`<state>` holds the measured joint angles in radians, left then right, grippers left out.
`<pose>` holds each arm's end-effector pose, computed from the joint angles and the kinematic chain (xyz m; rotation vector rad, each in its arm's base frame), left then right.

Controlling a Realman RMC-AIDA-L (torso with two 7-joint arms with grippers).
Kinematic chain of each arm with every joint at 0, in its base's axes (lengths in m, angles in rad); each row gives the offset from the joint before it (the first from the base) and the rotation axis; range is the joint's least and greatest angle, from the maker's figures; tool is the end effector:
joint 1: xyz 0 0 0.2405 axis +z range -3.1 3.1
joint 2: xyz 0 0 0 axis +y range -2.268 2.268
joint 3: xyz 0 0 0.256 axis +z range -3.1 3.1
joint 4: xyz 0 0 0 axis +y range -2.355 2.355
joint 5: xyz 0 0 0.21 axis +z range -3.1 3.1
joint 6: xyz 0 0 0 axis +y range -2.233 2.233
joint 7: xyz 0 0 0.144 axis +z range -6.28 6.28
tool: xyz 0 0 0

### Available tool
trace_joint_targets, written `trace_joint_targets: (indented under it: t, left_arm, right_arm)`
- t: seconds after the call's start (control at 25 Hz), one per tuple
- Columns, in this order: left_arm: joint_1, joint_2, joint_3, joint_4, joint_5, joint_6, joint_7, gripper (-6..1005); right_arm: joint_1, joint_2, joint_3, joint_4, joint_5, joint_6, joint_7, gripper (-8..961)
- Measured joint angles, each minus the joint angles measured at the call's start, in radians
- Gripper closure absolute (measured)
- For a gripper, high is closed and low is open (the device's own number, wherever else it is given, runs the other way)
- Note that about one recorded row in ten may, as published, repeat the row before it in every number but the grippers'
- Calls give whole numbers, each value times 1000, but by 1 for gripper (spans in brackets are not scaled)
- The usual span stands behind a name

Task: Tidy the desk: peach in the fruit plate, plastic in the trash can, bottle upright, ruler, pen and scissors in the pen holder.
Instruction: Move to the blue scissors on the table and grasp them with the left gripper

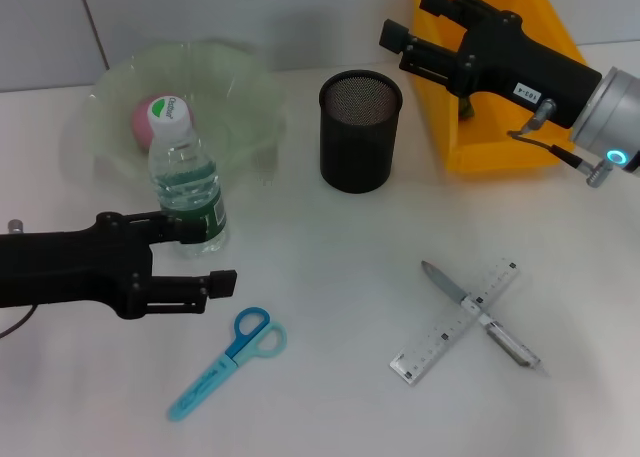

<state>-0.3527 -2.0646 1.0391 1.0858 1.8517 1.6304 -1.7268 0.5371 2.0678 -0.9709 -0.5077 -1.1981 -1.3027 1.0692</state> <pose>-0.2296 0.3057 0.0244 -2.8642 -0.6401 -0.5895 0.2260 0.3779 0.0147 -2.2225 0.4339 1.1041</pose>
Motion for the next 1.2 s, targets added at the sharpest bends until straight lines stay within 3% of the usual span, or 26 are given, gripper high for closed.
trace_joint_targets:
  t: [0.16, 0.28, 0.56, 0.64, 0.68, 0.72, 0.92, 1.04, 1.2]
  left_arm:
    - [-6, -1, 11, 92, 59, 19, -163, 190]
    - [-9, 0, 44, 157, 93, 22, -266, 190]
    - [-34, -1, 111, 256, 179, 30, -431, 192]
    - [-51, 0, 126, 266, 200, 40, -484, 192]
    - [-59, 0, 133, 272, 210, 43, -505, 193]
    - [-71, 0, 151, 286, 238, 46, -547, 193]
    - [-103, -2, 200, 317, 321, 47, -657, 194]
    - [-141, -3, 253, 331, 417, 46, -752, 195]
    - [-160, -5, 318, 335, 468, 38, -802, 196]
  right_arm:
    - [-1, -6, -3, -24, -84, -23, 57, 149]
    - [-6, -29, 3, -105, -256, -87, 215, 149]
    - [-14, -108, 38, -289, -584, -261, 469, 149]
    - [13, -140, 131, -323, -725, -368, 515, 149]
    - [13, -140, 131, -323, -725, -368, 515, 149]
    - [36, -153, 189, -333, -805, -431, 527, 149]
    - [89, -175, 234, -340, -948, -532, 545, 149]
    - [131, -179, 230, -343, -1059, -566, 559, 149]
    - [138, -179, 232, -344, -1079, -571, 549, 149]
